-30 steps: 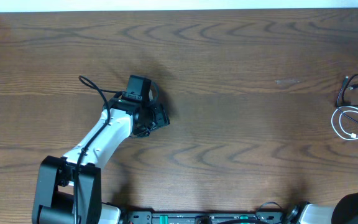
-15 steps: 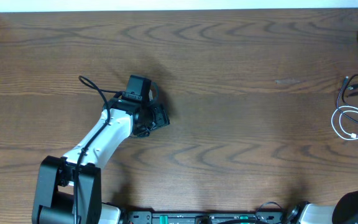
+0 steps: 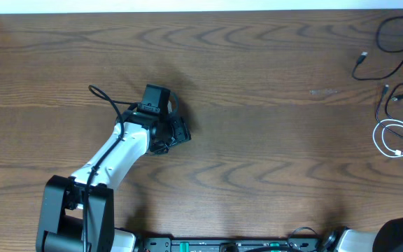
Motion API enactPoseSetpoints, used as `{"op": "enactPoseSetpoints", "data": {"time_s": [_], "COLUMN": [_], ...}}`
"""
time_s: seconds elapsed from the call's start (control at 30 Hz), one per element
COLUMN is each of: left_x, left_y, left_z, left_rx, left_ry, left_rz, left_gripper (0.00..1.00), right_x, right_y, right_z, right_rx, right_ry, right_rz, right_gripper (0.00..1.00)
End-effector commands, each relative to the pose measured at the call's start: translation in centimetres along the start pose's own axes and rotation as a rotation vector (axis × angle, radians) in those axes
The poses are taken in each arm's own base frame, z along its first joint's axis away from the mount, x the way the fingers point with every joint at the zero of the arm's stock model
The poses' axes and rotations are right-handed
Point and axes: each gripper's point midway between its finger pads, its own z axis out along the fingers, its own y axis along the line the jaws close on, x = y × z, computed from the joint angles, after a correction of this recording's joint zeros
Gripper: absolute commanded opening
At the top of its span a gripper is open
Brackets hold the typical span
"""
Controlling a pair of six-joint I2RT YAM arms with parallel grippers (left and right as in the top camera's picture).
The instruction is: Untangle cables
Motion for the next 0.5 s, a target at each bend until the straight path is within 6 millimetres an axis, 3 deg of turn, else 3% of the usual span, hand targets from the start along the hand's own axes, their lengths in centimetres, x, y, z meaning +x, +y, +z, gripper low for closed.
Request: {"op": "enactPoseSetpoints", "data": {"time_s": [0.0,0.07,0.2,0.37,0.47], "left_x": [0.3,0.3,0.3,0.2,0.2], "left_y": [0.2,0.2,0.2,0.1,0.2], "left_z": [0.2,0.2,0.2,0.2,0.2], "left_rx": [-0.006,-0.006,-0.005,-0.003,-0.004], "left_ry": [0.009,0.009,0.008,0.005,0.005], "left_rz": [-0.010,-0.010,-0.010,-0.009,-0.009], "left_gripper": [0.65,0.65,0.65,0.65,0.65], "right_x": [-0.7,0.3,2.6,5.3,5.5], "right_y": [-1.9,-4.7,-8.2,-12.1,-13.4], "right_z": [-1.5,-2.2,-4.0,-7.4,-8.7], "right_rx": [0.150,0.304,0.503,0.770,0.862], "right_ry": [-0.025,-0.003,0.054,0.103,0.087], "right_rz": [0.049,0.124,0.204,0.318,0.351], "right_gripper": [0.01,0.01,0.01,0.01,0.01]}}
